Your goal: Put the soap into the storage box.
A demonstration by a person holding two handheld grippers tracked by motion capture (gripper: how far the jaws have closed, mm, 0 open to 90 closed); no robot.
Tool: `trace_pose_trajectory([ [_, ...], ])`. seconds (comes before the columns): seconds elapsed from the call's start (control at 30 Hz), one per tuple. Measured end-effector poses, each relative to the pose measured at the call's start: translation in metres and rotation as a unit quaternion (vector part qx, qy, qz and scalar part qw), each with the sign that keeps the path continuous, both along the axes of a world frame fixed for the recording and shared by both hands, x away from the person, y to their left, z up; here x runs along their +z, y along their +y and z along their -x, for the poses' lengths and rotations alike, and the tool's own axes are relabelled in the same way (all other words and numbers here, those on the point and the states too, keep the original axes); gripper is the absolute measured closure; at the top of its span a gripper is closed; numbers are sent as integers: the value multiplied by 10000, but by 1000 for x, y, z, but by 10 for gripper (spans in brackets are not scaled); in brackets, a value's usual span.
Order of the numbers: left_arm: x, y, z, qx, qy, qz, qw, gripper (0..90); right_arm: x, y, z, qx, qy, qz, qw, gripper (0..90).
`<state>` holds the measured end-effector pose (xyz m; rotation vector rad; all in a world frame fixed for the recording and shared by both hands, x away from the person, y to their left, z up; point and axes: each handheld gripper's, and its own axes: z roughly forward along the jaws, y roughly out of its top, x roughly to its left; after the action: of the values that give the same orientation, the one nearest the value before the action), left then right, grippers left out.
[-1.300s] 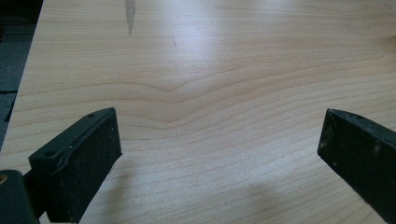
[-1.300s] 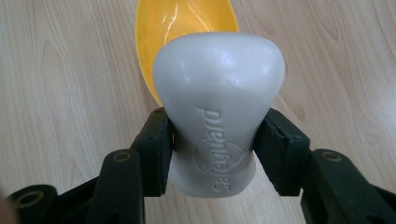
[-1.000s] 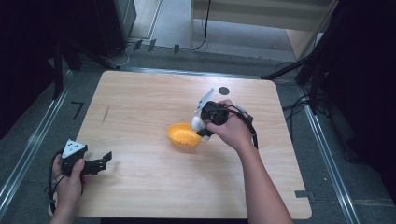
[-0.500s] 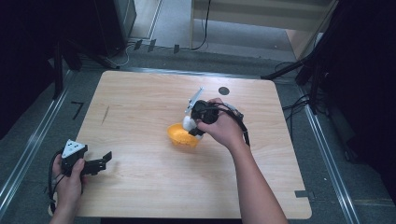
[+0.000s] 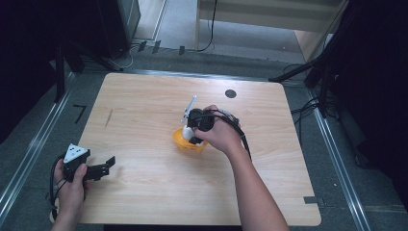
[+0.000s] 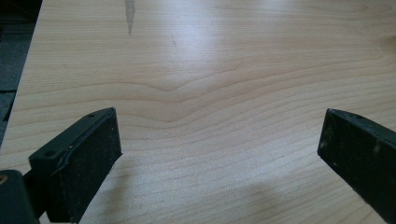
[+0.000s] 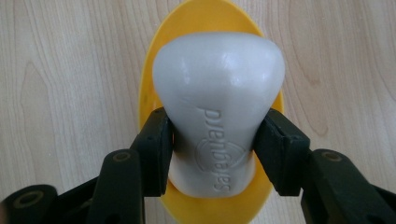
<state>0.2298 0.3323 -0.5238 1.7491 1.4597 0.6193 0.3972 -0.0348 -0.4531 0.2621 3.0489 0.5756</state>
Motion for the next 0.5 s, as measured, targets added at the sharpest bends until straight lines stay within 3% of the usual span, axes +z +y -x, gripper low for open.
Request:
trace_pose_trajectory([
  [0.2, 0, 0, 0, 4, -9, 5, 10000, 0, -5, 3, 0, -58, -61, -5, 10000, 497],
  [0.27, 0, 0, 0, 7, -19, -1, 10000, 0, -8, 3, 0, -125, -48, -51, 9999, 439],
  [0.4, 0, 0, 0, 6, -18, 0, 10000, 0, -8, 0, 1, -169, -53, -34, 9998, 403],
  [0.5, 0, 0, 0, 5, -17, 1, 10000, 0, -5, -9, 2, -285, -65, -312, 9991, 379],
])
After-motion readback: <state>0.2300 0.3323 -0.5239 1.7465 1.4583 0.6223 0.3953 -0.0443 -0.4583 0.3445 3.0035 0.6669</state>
